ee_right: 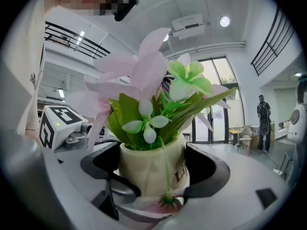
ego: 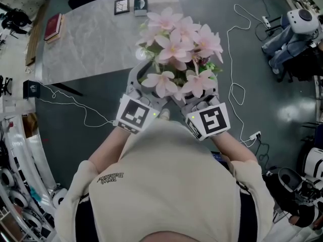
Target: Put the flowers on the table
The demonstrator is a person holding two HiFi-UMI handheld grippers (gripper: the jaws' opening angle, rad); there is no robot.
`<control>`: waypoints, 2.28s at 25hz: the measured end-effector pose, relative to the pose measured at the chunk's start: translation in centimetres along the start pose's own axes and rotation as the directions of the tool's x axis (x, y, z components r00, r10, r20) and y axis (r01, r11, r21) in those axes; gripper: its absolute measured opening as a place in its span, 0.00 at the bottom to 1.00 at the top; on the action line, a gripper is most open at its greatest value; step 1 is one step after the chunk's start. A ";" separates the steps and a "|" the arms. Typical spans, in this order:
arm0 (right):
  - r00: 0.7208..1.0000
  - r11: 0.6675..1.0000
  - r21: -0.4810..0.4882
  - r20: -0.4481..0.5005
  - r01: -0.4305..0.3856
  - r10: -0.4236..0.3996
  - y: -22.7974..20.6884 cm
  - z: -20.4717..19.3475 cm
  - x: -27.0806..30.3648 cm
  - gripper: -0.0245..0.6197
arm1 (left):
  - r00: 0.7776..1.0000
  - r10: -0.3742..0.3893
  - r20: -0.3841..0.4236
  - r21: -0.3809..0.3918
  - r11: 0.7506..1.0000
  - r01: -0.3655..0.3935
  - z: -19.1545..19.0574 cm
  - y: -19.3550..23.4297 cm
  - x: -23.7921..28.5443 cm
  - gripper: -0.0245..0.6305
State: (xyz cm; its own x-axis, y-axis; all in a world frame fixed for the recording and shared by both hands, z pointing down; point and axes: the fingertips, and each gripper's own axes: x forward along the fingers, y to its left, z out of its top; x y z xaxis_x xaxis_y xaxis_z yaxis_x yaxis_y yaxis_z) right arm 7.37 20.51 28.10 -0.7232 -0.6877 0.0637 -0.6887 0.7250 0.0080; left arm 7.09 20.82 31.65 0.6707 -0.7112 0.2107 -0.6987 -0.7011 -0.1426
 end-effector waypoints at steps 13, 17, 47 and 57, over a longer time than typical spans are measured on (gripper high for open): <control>1.000 1.000 -0.025 0.016 -0.009 0.010 -2.4 0.5 -0.8 0.72 | 1.000 0.016 0.023 0.006 1.000 -0.016 1.1 -0.6 2.3 0.71; 1.000 0.999 -0.028 0.022 -0.018 0.019 -2.7 0.6 -0.4 0.72 | 0.999 0.026 0.022 0.006 1.000 -0.026 1.2 -0.1 2.6 0.70; 1.000 1.000 -0.020 -0.006 0.024 -0.024 -6.3 0.3 11.8 0.72 | 1.000 -0.018 0.024 -0.022 1.000 0.019 -0.9 11.7 6.5 0.70; 0.998 0.998 -0.017 -0.010 0.061 -0.061 -9.2 1.6 19.3 0.72 | 0.998 -0.051 0.027 -0.017 0.999 0.052 -0.6 19.4 9.1 0.71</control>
State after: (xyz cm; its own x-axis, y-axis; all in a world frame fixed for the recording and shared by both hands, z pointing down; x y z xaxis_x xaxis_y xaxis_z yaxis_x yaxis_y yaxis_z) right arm -0.34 0.52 27.71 -0.6794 -0.7301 0.0732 -0.7303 0.6825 0.0290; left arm -0.51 0.76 31.38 0.7120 -0.6756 0.1915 -0.6674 -0.7359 -0.1146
